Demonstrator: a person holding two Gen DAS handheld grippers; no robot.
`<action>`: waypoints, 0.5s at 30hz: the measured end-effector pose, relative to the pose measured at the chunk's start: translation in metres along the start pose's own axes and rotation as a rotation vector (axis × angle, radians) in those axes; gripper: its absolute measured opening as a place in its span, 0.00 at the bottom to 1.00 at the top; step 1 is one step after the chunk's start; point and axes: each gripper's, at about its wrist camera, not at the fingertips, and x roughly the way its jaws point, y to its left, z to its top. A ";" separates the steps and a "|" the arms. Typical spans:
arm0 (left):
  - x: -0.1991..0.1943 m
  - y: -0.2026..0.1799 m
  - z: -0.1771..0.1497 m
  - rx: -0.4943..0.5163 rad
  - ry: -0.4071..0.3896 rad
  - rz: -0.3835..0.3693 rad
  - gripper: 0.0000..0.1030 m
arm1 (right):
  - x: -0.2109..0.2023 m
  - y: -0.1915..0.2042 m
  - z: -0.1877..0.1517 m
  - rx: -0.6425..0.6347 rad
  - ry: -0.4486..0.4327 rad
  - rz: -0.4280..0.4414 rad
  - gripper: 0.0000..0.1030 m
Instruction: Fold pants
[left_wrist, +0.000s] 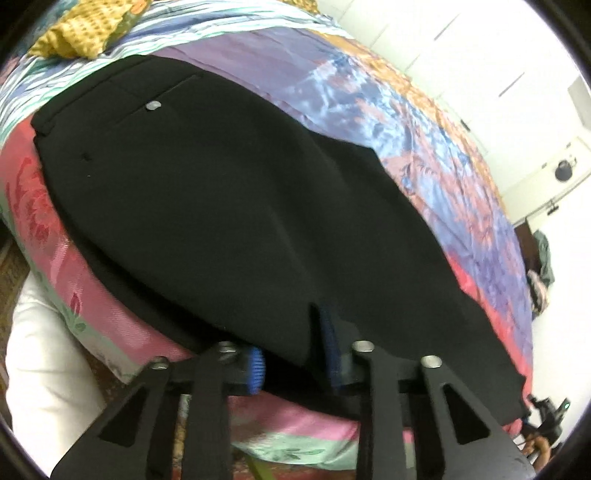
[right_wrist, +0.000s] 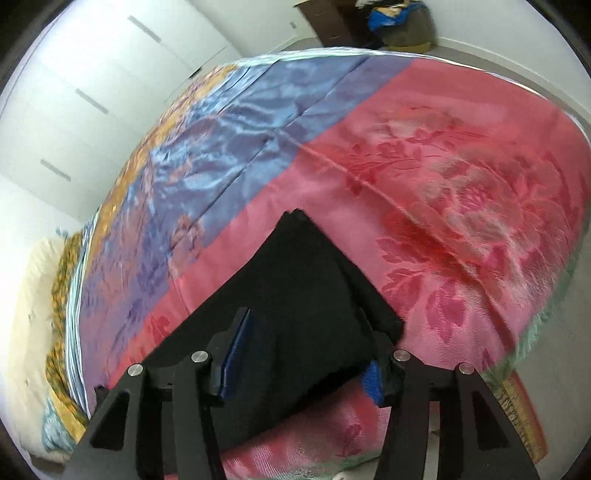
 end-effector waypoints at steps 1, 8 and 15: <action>0.003 -0.002 0.000 0.019 0.011 0.024 0.10 | -0.001 -0.002 0.000 0.011 -0.003 0.002 0.51; 0.012 -0.025 -0.003 0.129 -0.001 0.126 0.14 | -0.009 0.008 0.002 -0.080 -0.017 -0.075 0.51; -0.007 -0.033 -0.008 0.215 0.008 0.150 0.55 | -0.032 0.008 0.020 -0.198 -0.094 -0.209 0.51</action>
